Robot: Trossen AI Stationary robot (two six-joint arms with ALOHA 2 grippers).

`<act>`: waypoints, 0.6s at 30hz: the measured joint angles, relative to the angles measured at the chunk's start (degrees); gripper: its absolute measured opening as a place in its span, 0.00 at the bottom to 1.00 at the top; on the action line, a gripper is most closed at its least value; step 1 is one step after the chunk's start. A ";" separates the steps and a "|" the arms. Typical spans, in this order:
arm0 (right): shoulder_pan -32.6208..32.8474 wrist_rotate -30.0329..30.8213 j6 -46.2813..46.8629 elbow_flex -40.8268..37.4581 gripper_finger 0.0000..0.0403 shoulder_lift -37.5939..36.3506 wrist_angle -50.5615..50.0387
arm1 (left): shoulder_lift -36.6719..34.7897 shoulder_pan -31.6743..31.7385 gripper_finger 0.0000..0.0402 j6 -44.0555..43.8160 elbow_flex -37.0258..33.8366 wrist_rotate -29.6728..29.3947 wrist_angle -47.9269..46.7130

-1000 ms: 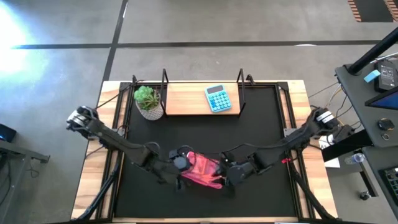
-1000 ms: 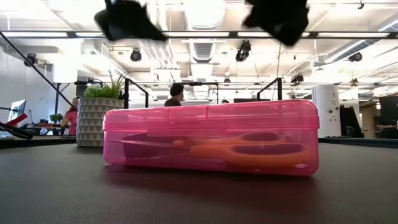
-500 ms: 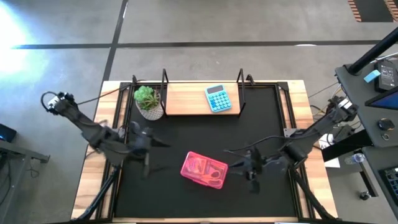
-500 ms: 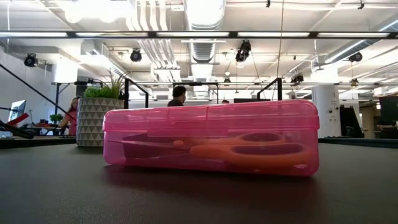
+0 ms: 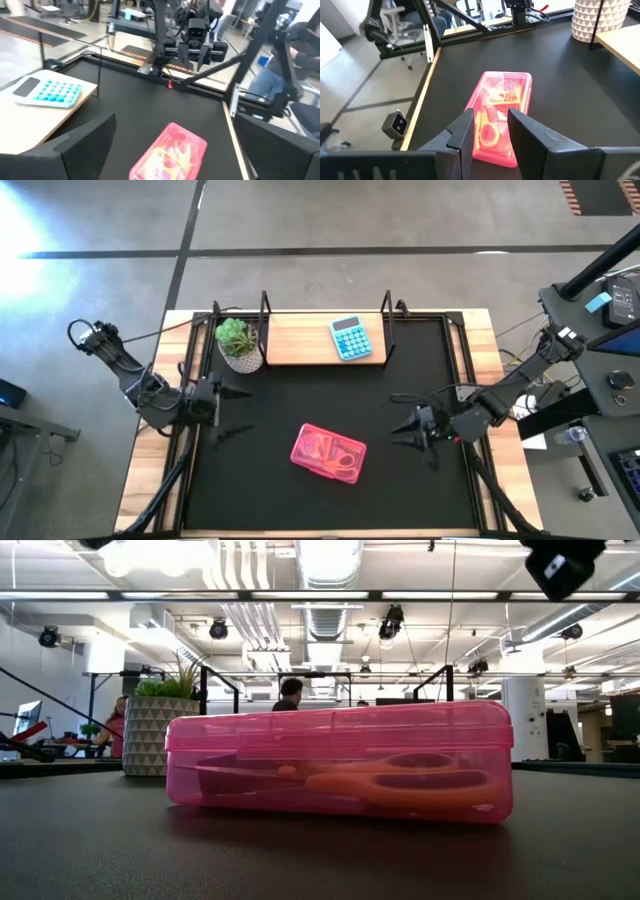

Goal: Pack school essentials
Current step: Return to Home Position

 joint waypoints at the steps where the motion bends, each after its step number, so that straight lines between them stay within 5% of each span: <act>1: 0.00 0.02 0.10 -1.53 0.27 -1.39 0.66 | -0.66 0.00 0.97 0.00 -1.41 -0.75 0.91; 11: -0.02 0.02 0.30 -13.86 0.27 -14.37 3.33 | -5.66 0.10 0.97 -9.96 -19.14 -2.64 13.54; 18: -0.04 0.02 0.31 -20.41 0.27 -22.91 3.32 | -6.43 0.13 0.97 -10.18 -31.63 -5.88 34.46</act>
